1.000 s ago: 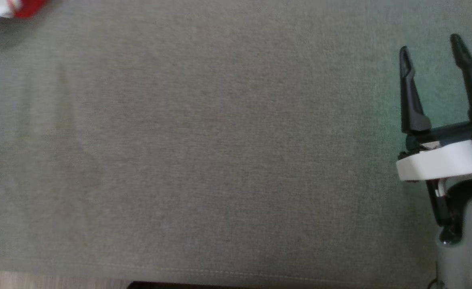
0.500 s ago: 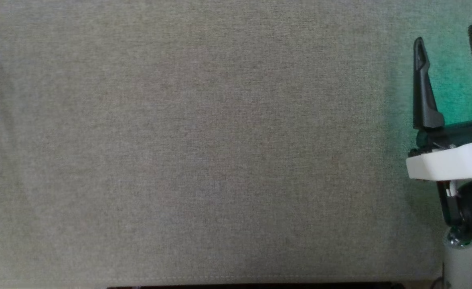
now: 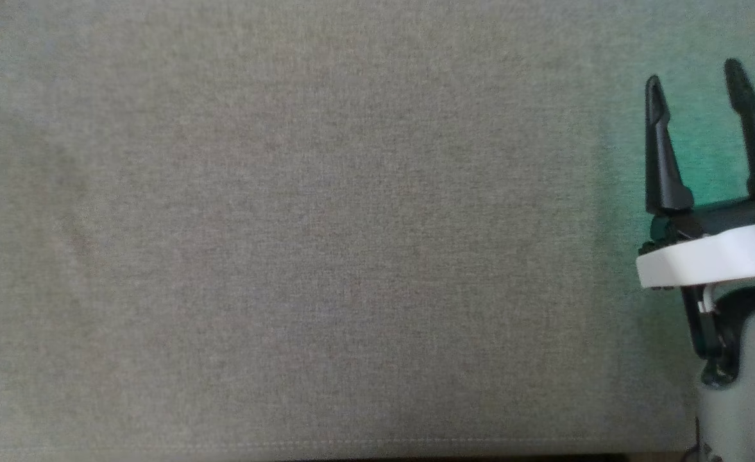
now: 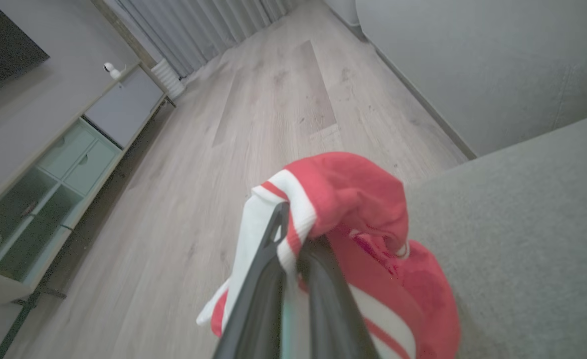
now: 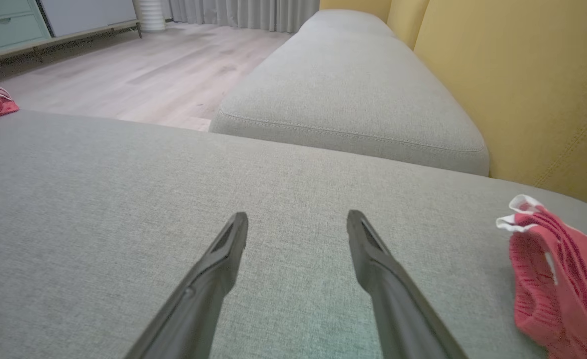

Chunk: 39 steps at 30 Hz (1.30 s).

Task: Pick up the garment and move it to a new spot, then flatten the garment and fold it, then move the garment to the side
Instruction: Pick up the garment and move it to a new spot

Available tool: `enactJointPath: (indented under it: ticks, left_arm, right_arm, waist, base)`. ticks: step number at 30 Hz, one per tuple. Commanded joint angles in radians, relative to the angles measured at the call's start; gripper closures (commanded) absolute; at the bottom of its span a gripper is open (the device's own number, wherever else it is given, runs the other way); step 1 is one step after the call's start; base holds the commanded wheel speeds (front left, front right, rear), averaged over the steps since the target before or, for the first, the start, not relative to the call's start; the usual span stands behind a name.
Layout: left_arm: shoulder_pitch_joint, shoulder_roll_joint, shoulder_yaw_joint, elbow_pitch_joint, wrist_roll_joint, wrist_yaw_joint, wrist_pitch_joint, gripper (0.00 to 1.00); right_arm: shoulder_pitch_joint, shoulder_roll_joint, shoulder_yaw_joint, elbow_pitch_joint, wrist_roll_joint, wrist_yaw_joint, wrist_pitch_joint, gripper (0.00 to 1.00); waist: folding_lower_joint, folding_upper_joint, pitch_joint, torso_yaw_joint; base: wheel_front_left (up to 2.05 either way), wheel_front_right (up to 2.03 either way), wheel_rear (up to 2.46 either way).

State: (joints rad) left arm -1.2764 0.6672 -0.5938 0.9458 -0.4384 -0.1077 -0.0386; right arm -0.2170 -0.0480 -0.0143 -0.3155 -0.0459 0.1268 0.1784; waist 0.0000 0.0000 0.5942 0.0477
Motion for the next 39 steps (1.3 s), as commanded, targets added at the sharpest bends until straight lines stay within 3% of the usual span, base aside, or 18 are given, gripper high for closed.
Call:
enactJointPath:
  ticks: [1, 10, 15, 21, 24, 29, 39]
  left_arm:
    - [-0.062, 0.057, 0.015, -0.027, 0.012, -0.006, -0.011, 1.00]
    - [-0.150, -0.009, -0.136, -0.193, 0.034, -0.022, 0.044, 1.00]
    - [-0.180, -0.035, -0.224, -0.325, -0.037, -0.023, 0.110, 1.00]
    - [-0.191, -0.103, -0.236, -0.410, -0.146, -0.023, 0.155, 1.00]
    - [-0.182, -0.164, -0.213, -0.439, -0.227, -0.023, 0.172, 1.00]
    - [-0.097, -0.234, -0.195, -0.470, -0.314, 0.015, 0.185, 1.00]
    - [0.307, -0.175, -0.196, -0.385, -0.394, 0.107, 0.075, 1.00]
  right_arm:
    - [-0.001, -0.002, 0.020, -0.019, 0.013, 0.004, -0.014, 0.00]
    - [0.052, -0.002, 0.005, 0.166, 0.097, 0.004, -0.103, 0.00]
    - [0.101, -0.002, 0.016, 0.260, 0.149, 0.004, -0.146, 0.00]
    - [0.138, -0.002, 0.016, 0.320, 0.182, 0.004, -0.177, 0.00]
    - [0.150, -0.002, 0.013, 0.338, 0.197, 0.004, -0.191, 0.00]
    - [0.148, -0.002, 0.012, 0.366, 0.216, 0.004, -0.218, 0.00]
    - [0.087, -0.002, 0.046, 0.422, 0.232, 0.004, -0.253, 0.00]
  waist:
    - [0.0000, 0.0000, -0.059, -0.007]
    - [0.0000, 0.0000, -0.311, -0.036]
    - [0.0000, 0.0000, -0.455, -0.073]
    - [0.0000, 0.0000, -0.549, -0.108]
    - [0.0000, 0.0000, -0.563, -0.116]
    - [0.0000, 0.0000, -0.532, -0.120]
    - [0.0000, 0.0000, -0.400, -0.176]
  base:
    - [0.00, 0.00, 0.00]
    - [0.00, 0.00, 0.00]
    - [0.00, 0.00, 0.00]
    - [0.00, 0.00, 0.00]
    - [0.00, 0.00, 0.00]
    - [0.00, 0.00, 0.00]
    - [0.00, 0.00, 0.00]
